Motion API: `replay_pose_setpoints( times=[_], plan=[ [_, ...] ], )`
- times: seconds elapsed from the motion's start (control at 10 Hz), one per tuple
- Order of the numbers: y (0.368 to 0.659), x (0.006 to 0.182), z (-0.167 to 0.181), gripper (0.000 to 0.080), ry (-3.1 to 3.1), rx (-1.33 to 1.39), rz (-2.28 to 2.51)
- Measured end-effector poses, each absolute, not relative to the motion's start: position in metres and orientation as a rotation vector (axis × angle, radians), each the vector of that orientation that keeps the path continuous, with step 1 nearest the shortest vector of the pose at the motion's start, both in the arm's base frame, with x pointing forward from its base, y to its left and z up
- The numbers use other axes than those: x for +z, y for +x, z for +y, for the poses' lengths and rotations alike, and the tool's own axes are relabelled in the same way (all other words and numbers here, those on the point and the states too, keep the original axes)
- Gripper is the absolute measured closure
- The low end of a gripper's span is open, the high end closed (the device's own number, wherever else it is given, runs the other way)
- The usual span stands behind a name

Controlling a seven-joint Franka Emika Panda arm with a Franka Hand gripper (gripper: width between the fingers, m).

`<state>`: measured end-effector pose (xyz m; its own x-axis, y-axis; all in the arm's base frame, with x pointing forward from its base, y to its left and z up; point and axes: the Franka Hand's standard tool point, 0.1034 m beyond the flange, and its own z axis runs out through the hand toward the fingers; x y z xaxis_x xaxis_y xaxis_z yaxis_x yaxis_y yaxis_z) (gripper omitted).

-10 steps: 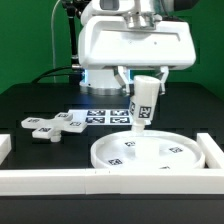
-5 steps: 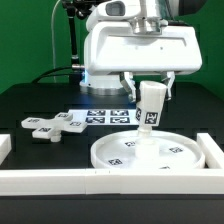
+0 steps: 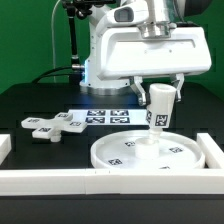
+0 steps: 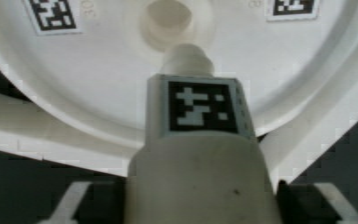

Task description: Assemble round table

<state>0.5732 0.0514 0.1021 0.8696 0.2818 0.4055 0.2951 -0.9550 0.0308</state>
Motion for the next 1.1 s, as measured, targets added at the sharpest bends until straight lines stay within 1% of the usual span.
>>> replay_pose_setpoints(
  times=[0.7, 1.1],
  plan=[
    [0.570, 0.098, 0.042, 0.0390, -3.017, -0.635, -0.443],
    [0.562, 0.093, 0.037, 0.0390, -3.022, -0.606, -0.428]
  ],
)
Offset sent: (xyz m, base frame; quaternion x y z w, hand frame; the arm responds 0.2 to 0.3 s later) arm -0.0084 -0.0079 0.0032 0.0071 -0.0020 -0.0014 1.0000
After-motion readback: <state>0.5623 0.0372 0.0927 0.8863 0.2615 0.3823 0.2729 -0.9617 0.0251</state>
